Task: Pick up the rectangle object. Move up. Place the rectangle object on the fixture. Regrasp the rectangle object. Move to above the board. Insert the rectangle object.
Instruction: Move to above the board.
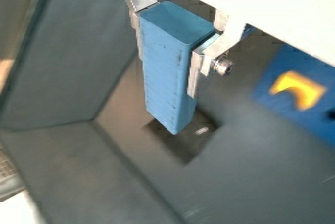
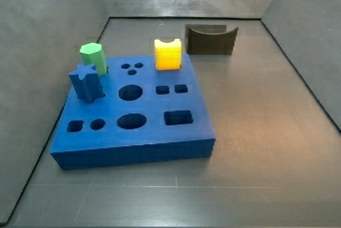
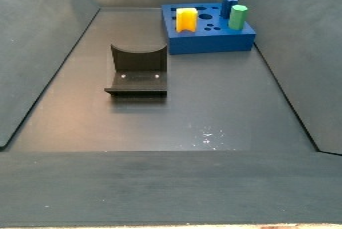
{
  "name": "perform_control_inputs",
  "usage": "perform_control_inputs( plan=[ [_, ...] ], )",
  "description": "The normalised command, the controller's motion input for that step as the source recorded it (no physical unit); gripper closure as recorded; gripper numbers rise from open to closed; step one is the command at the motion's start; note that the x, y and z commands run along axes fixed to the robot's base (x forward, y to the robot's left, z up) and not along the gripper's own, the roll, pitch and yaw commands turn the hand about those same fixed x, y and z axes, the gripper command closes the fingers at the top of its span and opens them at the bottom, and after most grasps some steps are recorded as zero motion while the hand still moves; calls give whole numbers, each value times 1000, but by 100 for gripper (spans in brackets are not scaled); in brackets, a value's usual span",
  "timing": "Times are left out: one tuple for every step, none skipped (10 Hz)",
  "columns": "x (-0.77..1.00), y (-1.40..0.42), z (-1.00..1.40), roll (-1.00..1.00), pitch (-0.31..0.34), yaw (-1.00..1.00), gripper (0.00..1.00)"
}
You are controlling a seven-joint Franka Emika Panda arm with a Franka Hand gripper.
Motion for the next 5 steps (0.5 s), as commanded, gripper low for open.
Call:
perform_control_inputs(
  plan=[
    [-788,-1000,-662,-1000,-38,-70,100],
    [-833,-1000,-659,-1000,-48,-66,100],
    [-819,-937,-624,-1000,-50,-61,100],
    [-577,-632,-419,-1000,-48,-60,100],
    [-311,-301,-200,-1000,-44,-58,100]
  ],
)
